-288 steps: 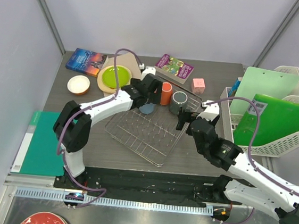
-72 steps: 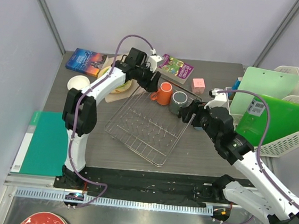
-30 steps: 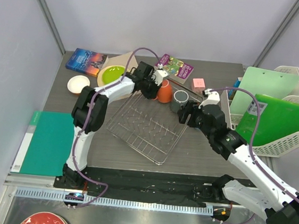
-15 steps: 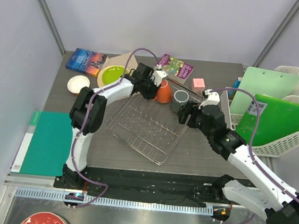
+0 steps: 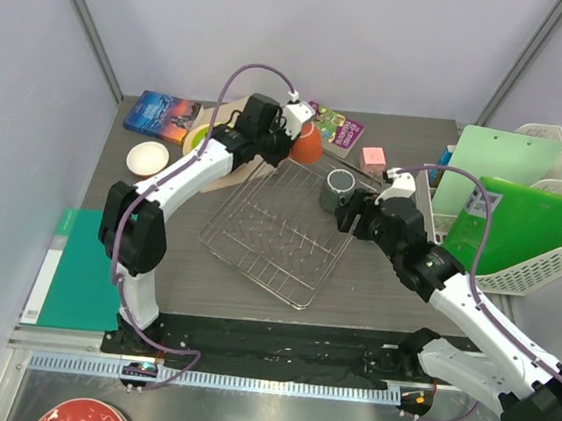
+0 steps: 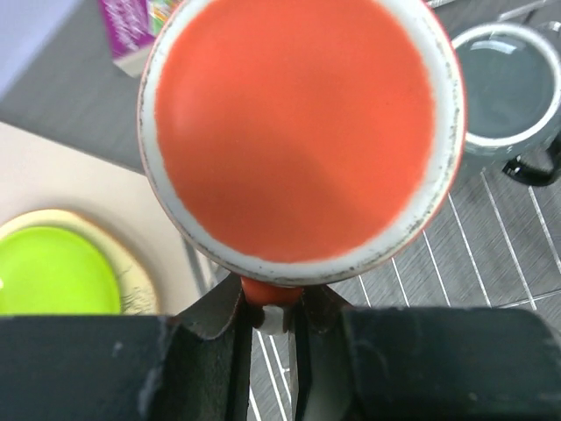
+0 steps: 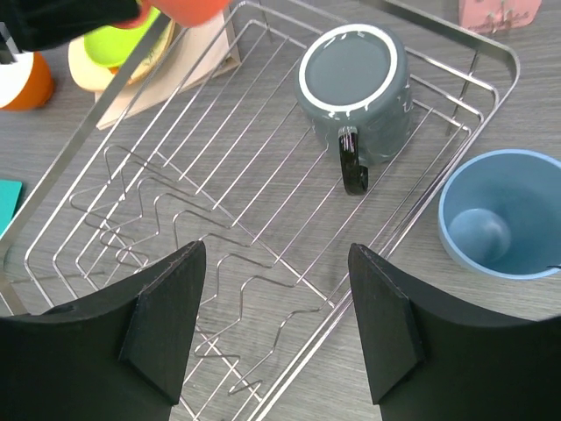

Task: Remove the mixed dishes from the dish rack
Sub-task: Pick up the cup from the dish rack.

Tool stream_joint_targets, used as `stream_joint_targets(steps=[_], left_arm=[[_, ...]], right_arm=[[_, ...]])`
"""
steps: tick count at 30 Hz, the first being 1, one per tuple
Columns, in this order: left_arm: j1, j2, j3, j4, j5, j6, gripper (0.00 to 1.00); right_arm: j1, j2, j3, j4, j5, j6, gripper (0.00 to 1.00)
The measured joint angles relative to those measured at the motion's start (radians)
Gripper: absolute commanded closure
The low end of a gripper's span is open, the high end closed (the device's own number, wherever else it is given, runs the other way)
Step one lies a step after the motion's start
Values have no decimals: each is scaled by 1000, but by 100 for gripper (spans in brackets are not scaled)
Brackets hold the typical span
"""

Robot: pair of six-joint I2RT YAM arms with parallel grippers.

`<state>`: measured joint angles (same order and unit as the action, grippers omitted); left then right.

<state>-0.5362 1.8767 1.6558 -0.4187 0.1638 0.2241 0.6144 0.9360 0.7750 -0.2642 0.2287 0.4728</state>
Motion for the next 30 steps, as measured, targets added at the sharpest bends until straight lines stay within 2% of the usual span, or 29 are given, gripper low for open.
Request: stream_joint_targets(steps=[3,6,9,12,15,16,19,23,26,30], left_arm=[[-8,-57,11,-11,-47,-48,100],[5,-124,11,-19,-24,-177,100],[75,-200,-8,8,96,-389,100],[154,-286,-101,124,214,-612,100],[202,-372,-271,345,337,-904,99],[204,-378,-295,382,360,-954,99],[188,-387,-453,702,480,-1218,99],[169,-375,-591,1006,581,-1501,100],[164,-370,-659,1210,621,-1656,99],[159,-370,-734,1410,644,-1777,99]], right_arm=[[0,-23,3,-4,24,2,32],[0,-49,14,-8,62,17,33],[0,-72,34,-9,96,42,35],[0,-82,50,-9,98,62,39],[0,-83,53,-6,82,83,44],[0,-83,53,-5,72,88,46],[0,-83,53,8,27,103,48],[0,-83,45,50,-22,120,46],[0,-87,32,94,-48,136,44],[-1,-111,-3,164,-56,154,38]])
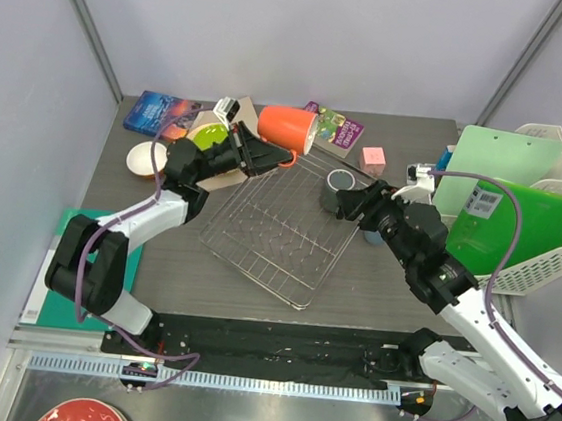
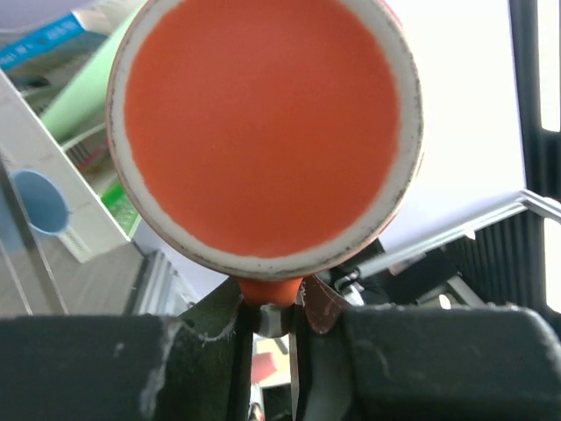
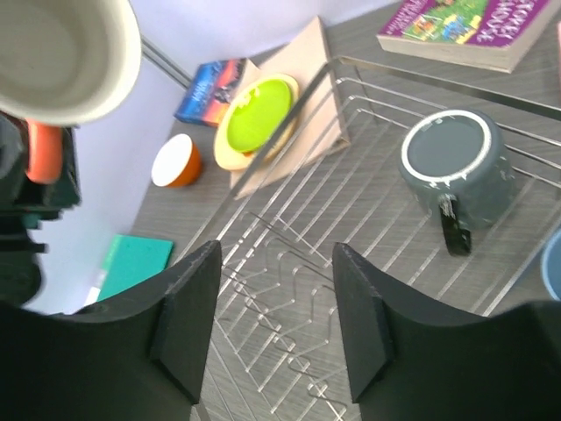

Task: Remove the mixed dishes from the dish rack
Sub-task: Pick up the cup from the dish rack.

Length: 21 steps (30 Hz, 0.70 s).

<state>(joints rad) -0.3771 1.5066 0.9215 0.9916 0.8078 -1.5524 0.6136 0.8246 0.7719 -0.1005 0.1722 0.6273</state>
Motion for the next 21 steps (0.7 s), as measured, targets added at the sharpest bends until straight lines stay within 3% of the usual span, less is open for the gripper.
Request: stream_joint_targets(steps=[6,14,21], left_arm=[[-35,50,-74,183,9,-139,99],[-90,98,-129,203,13,-198,99],[-109,99,-143,223,16,-205,99]], right_arm=[[-50,-20,-103,208,-82,66,31],[-150,47,-158,483,-239,193,31],[-151,209,-81,555,-333,218,33]])
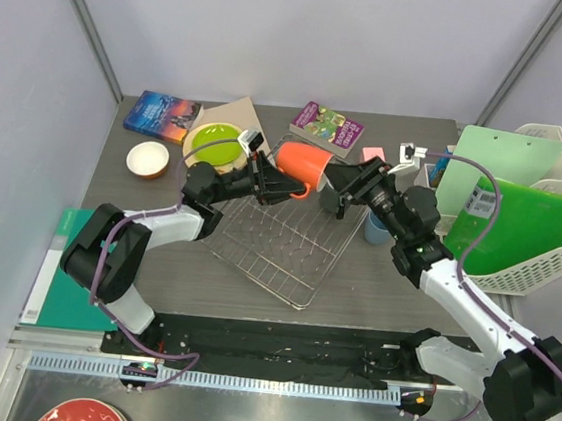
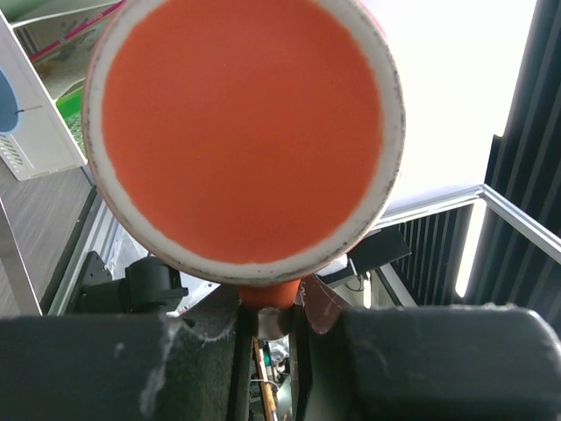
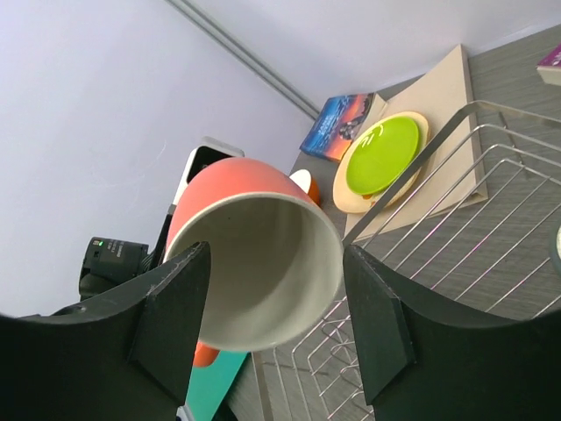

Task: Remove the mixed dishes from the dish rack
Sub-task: Pick up the cup from the dish rack, then place the cup at the center of the board.

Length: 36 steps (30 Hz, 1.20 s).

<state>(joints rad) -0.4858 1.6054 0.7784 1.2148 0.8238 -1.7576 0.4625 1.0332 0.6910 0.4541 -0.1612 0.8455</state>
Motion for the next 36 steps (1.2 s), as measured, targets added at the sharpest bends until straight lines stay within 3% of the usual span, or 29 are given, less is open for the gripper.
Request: stream_joint_targets(steps=[10,11,12,15,16,17,18,19,21,22,23,31,36], left_arm=[[-26,0,-17,8,-5,-13,99],[-28,0,-17,8,-6,-14,100],[-29,0,-17,10,-6,-14,99],[-29,0,-18,20,-13,-33,99],[-29,0,-18,25,-20,-58,99],[-26,0,-18,26,-21,-81,93],[-22,0,-18,26,-23,-104,68],[-21,1,-18,26,-21,-117,58],[-18,12,-11,33,-16,-95,17],[-16,21,-3,39,-7,-79,5],[-8,32,11,46,4,-74,0],[105,50,80,59,20,8,0],[137,-2,87,-211,-23,211,0]], right_arm=[[0,176,85,15,-89,2,53],[0,187,90,14,-97,2,58],[0,192,91,13,-102,0,74],[-8,198,92,-11,-111,-31,99],[-9,199,92,-23,-117,-55,99],[-10,198,92,-31,-124,-77,99],[-11,197,92,-37,-129,-91,99],[-11,194,94,-46,-128,-101,99],[-11,167,107,-113,-114,-106,99],[-10,149,117,-168,-85,-110,99],[-7,129,127,-224,-61,-121,99],[-5,-56,296,-699,226,-250,99],[-4,-98,471,-994,428,-316,99]])
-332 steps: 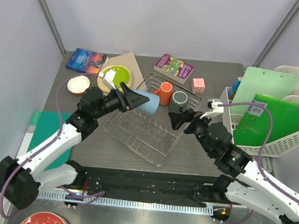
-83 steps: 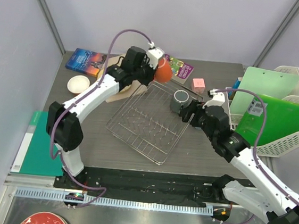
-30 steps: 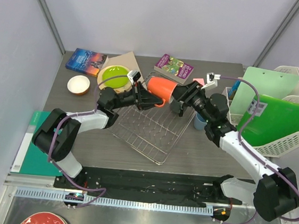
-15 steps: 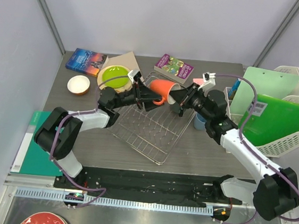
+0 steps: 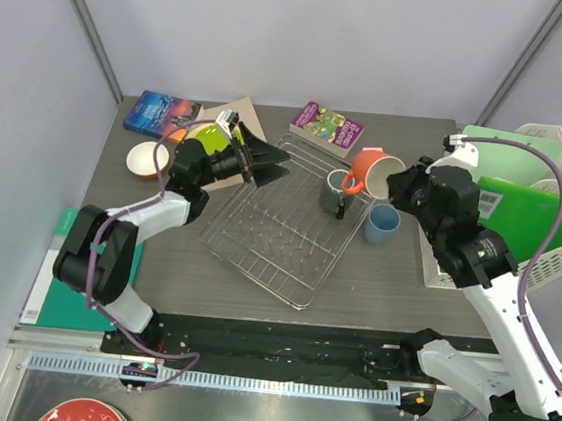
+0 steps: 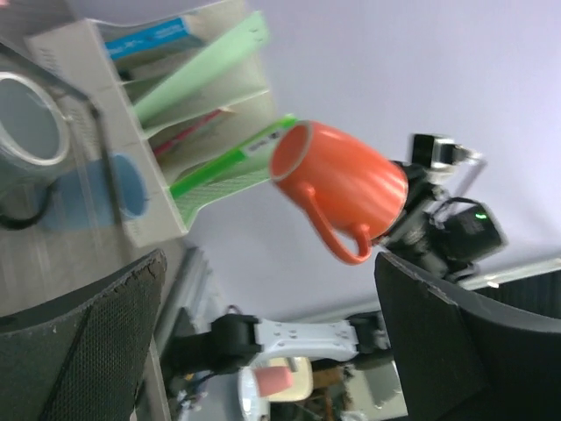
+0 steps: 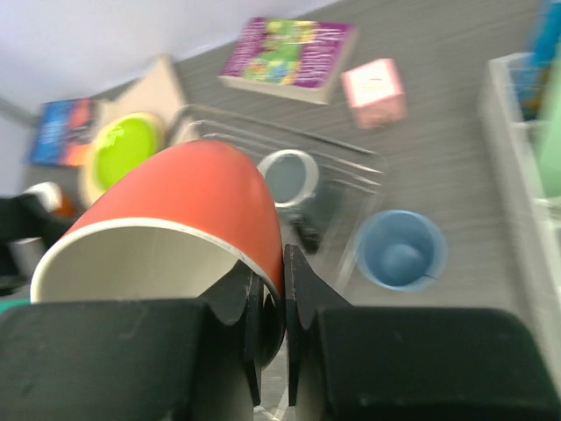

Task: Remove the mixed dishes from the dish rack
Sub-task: Place the cup at the center of the board.

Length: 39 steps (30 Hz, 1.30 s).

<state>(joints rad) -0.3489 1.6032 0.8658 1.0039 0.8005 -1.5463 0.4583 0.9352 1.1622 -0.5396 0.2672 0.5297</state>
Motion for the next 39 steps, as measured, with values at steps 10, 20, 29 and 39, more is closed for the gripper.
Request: stream_joint_targets(steps=[10,20,29,39], left_arm=[[-10,-306,111,-804,-296,524,0],[-10,-525,121,-1172,-581,692,0],[-11,-525,120,-1372,-648,725,0],[-11,-538,89,-1390,-647,743,0]], right_arm=[[-2,-50,-90,-374,197,13,99],[-2,-114,-276,-513,121,122,99],[-2,15,-343,-407,78,158,99],[-50,116,-385,-304,42,135,99]])
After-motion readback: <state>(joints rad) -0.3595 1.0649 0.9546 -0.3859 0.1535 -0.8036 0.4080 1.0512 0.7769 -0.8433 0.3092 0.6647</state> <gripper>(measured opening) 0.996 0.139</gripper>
